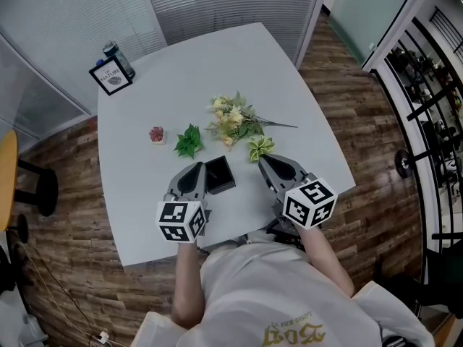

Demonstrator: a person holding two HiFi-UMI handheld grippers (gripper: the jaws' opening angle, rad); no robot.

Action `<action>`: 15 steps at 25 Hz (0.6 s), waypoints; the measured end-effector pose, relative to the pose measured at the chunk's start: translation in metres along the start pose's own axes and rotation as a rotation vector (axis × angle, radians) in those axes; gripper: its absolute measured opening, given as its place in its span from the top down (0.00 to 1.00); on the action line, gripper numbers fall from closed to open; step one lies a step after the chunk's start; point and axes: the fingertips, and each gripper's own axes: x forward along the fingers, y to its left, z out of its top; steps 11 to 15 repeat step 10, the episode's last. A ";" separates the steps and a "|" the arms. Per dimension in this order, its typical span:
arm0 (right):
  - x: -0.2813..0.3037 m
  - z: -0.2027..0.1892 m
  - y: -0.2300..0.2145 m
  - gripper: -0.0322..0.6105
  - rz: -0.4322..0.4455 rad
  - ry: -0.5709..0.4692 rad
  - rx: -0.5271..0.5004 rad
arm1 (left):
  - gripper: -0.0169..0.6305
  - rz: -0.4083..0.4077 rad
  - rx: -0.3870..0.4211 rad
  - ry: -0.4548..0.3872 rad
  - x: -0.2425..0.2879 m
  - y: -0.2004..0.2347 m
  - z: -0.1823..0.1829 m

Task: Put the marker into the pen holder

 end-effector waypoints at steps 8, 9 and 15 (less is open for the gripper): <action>0.002 -0.001 -0.002 0.92 0.006 0.005 0.014 | 0.95 0.007 -0.007 0.021 0.002 0.005 -0.006; 0.002 -0.001 -0.003 0.92 0.006 0.005 0.015 | 0.95 0.007 -0.007 0.021 0.003 0.005 -0.006; 0.001 0.000 -0.004 0.92 0.006 0.004 0.016 | 0.95 0.007 -0.007 0.021 0.003 0.005 -0.006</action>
